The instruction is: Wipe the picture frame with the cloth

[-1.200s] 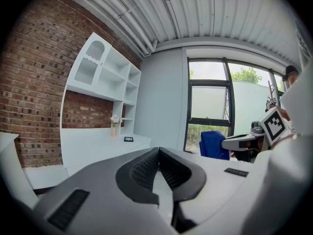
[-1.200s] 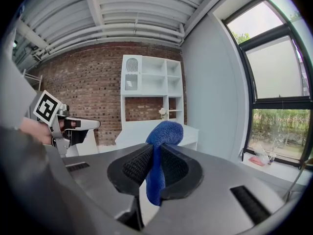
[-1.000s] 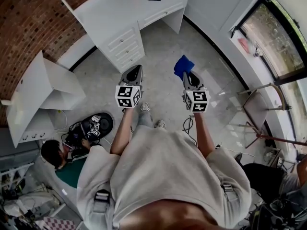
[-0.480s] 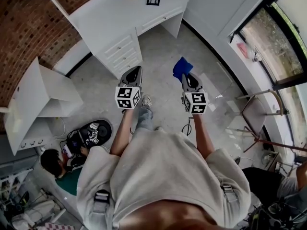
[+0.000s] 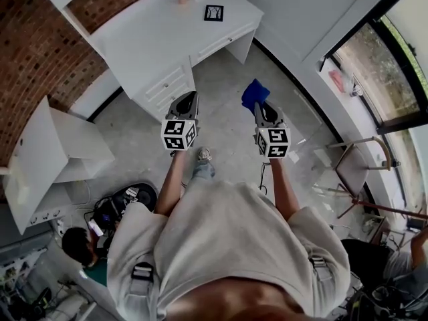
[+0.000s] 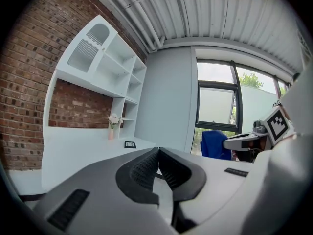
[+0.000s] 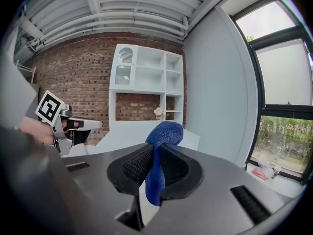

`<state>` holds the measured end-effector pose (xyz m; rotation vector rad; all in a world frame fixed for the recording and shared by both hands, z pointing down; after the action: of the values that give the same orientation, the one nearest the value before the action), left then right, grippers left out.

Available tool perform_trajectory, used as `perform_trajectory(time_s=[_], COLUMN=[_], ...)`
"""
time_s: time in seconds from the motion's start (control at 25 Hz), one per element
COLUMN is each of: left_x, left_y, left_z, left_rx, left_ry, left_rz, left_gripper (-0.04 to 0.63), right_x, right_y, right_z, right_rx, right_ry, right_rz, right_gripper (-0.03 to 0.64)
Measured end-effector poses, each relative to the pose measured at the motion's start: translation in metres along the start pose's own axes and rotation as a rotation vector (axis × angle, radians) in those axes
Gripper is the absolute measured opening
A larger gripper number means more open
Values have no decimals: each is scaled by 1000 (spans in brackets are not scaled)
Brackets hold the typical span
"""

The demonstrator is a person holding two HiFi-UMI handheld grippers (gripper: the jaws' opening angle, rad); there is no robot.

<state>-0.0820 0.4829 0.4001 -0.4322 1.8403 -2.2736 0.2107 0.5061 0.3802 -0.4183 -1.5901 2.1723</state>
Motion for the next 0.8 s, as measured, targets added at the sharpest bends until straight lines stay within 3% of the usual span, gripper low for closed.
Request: perform_trajectory(time_s=[0.8], left_x=[118], left_y=[49], left_z=[139], left_rx=[-29], left_ry=[-58], left_rz=[-11], left_gripper=[17], right_x=[-27], right_y=[63], right_z=[151], right_rx=[-23], right_ry=[-88], right_rz=[-10], right_gripper=[58])
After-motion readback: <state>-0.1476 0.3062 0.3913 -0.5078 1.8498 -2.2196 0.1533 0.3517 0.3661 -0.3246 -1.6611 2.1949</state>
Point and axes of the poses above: the fingertips, and each gripper's own axes: z forward along the fingers, x to its left, y out of its top, the point moved 10 cm from there along -z, backward along the fingers, and after that the axes turned 7 degrees about y, right-handed, at the moved point
